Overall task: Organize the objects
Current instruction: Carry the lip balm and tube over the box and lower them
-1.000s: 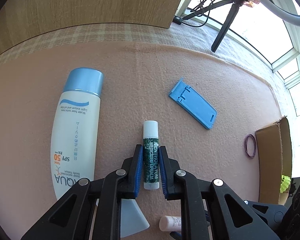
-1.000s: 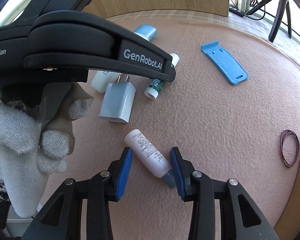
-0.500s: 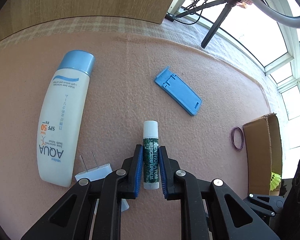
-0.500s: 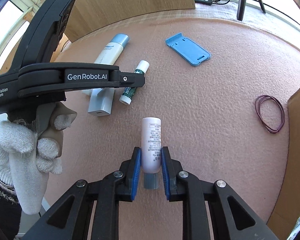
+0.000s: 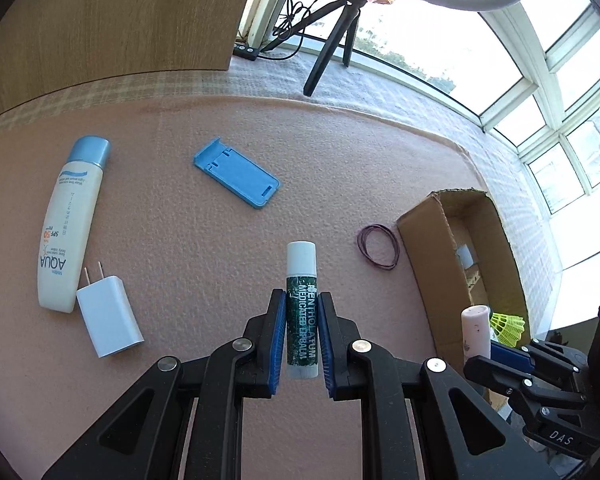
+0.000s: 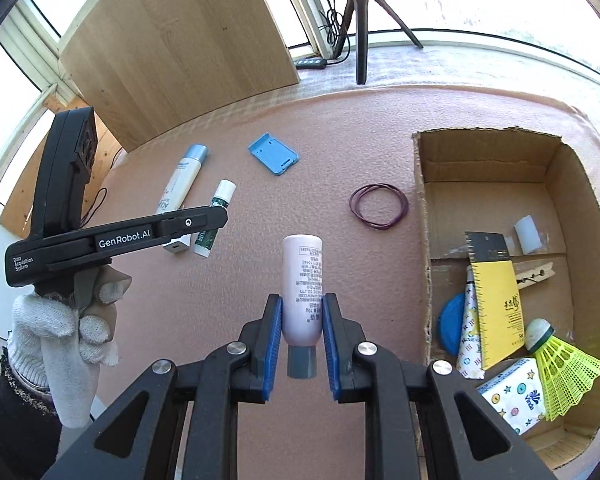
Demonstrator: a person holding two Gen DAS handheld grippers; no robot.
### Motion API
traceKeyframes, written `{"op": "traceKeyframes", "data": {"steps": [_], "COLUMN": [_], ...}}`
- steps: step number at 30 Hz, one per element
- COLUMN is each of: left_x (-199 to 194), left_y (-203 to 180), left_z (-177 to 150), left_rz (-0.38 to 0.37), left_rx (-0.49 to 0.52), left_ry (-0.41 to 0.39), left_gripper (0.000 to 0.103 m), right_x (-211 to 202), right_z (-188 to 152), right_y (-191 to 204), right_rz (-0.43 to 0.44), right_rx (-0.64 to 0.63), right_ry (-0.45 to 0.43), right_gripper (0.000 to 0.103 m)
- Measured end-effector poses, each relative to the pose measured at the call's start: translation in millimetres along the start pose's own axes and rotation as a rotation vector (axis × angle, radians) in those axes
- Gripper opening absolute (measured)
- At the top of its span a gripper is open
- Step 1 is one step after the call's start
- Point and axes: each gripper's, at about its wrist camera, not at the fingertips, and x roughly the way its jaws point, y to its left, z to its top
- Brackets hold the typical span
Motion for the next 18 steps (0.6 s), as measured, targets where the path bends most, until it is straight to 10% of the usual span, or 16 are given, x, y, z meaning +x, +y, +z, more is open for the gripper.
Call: {"op": "traceKeyframes", "data": {"steps": [18], "left_x": [21.5], "left_y": [-157.5], "left_z": [-0.1], "left_rz": [-0.018], "left_rx": [0.255], "left_ry": [-0.024], "left_gripper": [0.017], "right_x": [-72.2], "right_z": [-26.2], "right_y": [-85.6], "right_rz": [-0.142], "right_rx": [0.122], "right_ry": [-0.112], "right_gripper": [0.018]}}
